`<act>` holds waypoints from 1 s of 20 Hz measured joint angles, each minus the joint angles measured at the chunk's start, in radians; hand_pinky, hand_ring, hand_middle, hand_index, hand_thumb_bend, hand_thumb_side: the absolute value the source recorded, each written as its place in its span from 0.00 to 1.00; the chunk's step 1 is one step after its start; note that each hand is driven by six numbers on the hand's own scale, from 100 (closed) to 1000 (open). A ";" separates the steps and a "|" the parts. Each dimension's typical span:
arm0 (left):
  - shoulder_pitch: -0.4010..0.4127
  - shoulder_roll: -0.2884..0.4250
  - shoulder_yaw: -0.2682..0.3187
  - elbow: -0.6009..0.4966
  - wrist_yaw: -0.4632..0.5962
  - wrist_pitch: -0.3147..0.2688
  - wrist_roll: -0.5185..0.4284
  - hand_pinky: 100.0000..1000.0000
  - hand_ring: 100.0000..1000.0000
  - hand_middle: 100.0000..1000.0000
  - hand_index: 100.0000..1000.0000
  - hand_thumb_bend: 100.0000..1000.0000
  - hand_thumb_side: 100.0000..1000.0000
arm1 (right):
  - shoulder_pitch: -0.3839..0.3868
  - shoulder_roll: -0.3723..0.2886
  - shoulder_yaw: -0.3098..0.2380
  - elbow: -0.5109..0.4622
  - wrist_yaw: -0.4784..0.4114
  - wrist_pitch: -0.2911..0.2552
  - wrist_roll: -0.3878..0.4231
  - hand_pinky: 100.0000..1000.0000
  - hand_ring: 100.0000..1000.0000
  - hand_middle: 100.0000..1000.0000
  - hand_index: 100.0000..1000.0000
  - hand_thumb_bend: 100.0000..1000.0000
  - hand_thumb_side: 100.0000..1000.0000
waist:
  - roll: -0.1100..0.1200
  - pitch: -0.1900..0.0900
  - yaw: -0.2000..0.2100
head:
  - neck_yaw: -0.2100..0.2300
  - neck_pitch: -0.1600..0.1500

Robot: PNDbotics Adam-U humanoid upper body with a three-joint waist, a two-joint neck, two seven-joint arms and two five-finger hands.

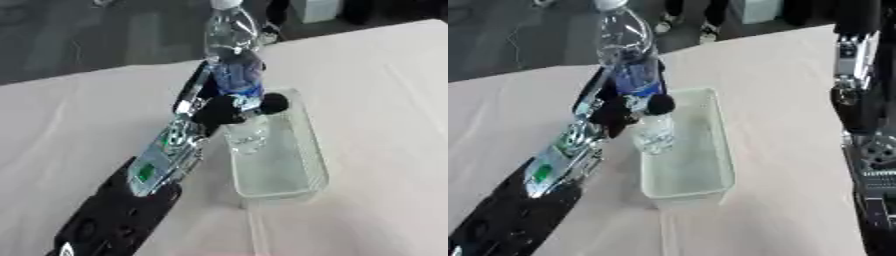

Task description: Pick up objects on the table and place them in the box.

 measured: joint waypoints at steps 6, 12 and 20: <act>0.015 -0.015 -0.004 0.022 -0.043 -0.024 -0.023 0.00 0.00 0.00 0.10 0.99 0.17 | -0.001 0.000 0.000 0.000 0.000 0.000 0.000 0.46 0.69 0.79 0.79 0.00 1.00 | 0.014 0.006 -0.029 | 0.006 -0.011; 0.023 -0.024 -0.006 0.030 -0.086 -0.047 -0.050 0.00 0.00 0.00 0.20 1.00 0.21 | -0.001 0.000 0.000 0.000 0.000 0.000 0.000 0.46 0.69 0.79 0.79 0.00 1.00 | 0.025 0.009 -0.043 | 0.006 -0.026; 0.021 -0.017 -0.006 -0.031 -0.228 -0.111 -0.178 0.51 0.79 0.88 0.97 1.00 0.51 | 0.000 0.000 0.000 0.000 0.000 0.000 0.001 0.46 0.69 0.79 0.78 0.00 1.00 | 0.029 0.006 -0.037 | 0.005 -0.034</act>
